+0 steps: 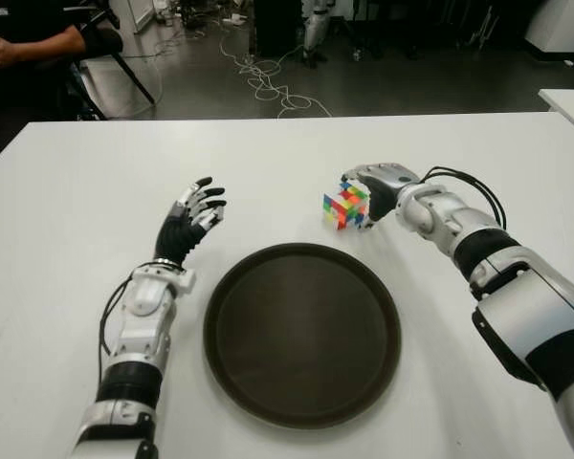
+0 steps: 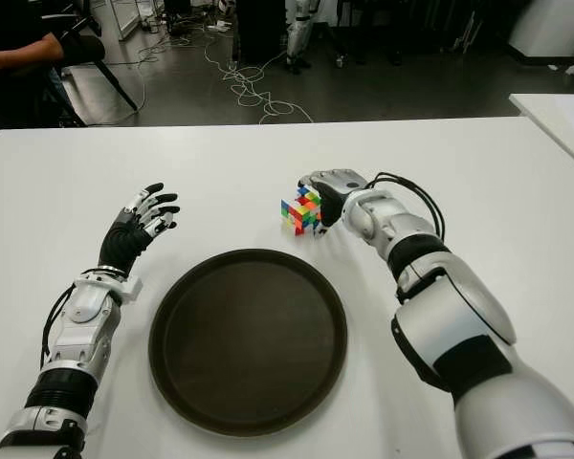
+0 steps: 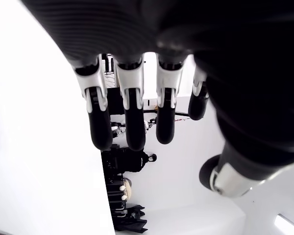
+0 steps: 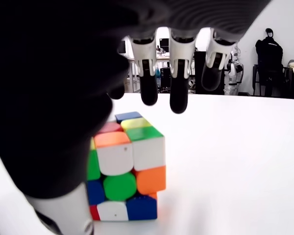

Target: Pick up the Rubik's Cube and put it in the plate

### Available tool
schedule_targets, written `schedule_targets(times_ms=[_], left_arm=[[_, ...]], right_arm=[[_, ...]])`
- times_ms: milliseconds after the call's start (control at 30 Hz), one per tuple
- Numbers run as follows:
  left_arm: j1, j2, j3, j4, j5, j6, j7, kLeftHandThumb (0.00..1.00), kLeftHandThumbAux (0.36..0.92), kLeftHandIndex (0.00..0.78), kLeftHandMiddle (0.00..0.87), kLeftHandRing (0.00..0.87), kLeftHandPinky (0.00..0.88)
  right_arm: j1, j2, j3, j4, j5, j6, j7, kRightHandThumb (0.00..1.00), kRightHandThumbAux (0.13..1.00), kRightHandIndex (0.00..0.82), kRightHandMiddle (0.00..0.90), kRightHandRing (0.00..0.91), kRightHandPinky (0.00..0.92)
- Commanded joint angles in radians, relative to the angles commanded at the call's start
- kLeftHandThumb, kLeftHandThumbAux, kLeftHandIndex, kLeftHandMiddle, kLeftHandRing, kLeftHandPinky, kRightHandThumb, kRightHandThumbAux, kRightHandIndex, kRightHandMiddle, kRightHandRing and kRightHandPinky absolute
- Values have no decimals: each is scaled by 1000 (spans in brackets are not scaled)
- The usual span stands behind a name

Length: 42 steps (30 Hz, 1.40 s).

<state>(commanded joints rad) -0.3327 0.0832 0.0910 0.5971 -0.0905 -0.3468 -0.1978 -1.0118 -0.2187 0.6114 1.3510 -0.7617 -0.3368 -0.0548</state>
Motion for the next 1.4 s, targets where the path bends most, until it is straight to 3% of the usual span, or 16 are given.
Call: schedule_targets(times_ms=[533,900,1400], left_arm=[[-7,-2,0,9,0,0,0,326,674,140,233,239,286],[-7,-3,0,9,1,7,5,334,673,148,243,244,288],[-6,-5,3,10,-4,3,1,338,675,144,242,246,293]], right_arm=[[12,18,7,4,-7,-4,16,0,819,135,143,152,137],[16,22,9,3,-7,-13,33,0,855,158,144,158,162],[20,29,13,2,-11,-13,29,0,834,158,143,155,142]])
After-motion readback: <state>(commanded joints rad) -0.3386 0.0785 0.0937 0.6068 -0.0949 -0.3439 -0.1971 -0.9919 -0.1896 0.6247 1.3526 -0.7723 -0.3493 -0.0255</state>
